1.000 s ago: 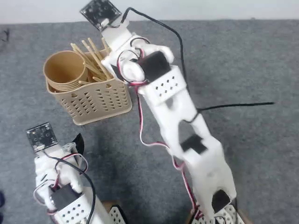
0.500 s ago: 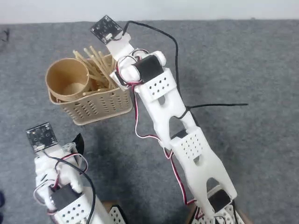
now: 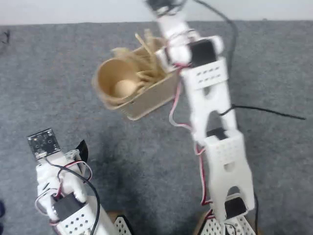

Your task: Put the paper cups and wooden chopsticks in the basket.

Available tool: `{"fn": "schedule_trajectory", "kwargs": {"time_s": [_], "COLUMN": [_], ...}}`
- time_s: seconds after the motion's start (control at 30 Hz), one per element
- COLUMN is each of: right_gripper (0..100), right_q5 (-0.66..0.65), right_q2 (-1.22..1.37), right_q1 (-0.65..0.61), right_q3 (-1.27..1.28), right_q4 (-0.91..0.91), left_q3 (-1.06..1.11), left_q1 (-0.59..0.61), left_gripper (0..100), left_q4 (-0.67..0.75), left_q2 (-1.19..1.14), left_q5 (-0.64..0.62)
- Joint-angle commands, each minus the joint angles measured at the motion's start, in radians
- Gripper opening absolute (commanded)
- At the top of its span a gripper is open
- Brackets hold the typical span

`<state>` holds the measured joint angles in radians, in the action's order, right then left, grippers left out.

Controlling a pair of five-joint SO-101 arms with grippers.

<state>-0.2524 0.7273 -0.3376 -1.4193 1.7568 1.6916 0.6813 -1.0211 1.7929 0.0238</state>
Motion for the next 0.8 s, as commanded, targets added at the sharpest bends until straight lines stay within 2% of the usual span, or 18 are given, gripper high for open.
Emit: {"fn": "schedule_trajectory", "kwargs": {"time_s": [0.0, 0.13, 0.3, 0.37, 0.47, 0.53, 0.67, 0.77], "right_gripper": [0.6, 0.6, 1.5, 7.9, 23.8, 28.4, 24.4, 18.4], "right_q5": [0.017, 0.012, 0.011, 0.009, 0.012, 0.0, -0.086, -0.094], "right_q2": [-0.153, -0.206, -0.254, -0.289, -0.369, -0.426, -0.535, -0.625], "right_q1": [0.085, 0.108, 0.124, 0.127, 0.14, 0.14, 0.128, 0.133], "right_q3": [0.163, 0.342, 0.367, 0.365, 0.361, 0.361, 0.364, 0.364], "right_q4": [0.035, 0.033, 0.03, 0.035, 0.031, 0.03, 0.033, 0.036], "left_q3": [-0.008, -0.008, -0.008, -0.008, -0.008, -0.008, -0.008, -0.008], "left_q1": [-0.005, -0.005, -0.005, -0.005, -0.005, -0.005, -0.005, -0.005], "left_gripper": [32, 32, 32, 32, 32, 32, 32, 32], "left_q4": [0.0, 0.0, 0.0, 0.0, 0.0, 0.0, 0.0, 0.0], "left_q2": [0.008, 0.008, 0.008, 0.008, 0.008, 0.008, 0.008, 0.008], "left_q5": [0.008, 0.008, 0.008, 0.008, 0.008, 0.008, 0.008, 0.008]}}
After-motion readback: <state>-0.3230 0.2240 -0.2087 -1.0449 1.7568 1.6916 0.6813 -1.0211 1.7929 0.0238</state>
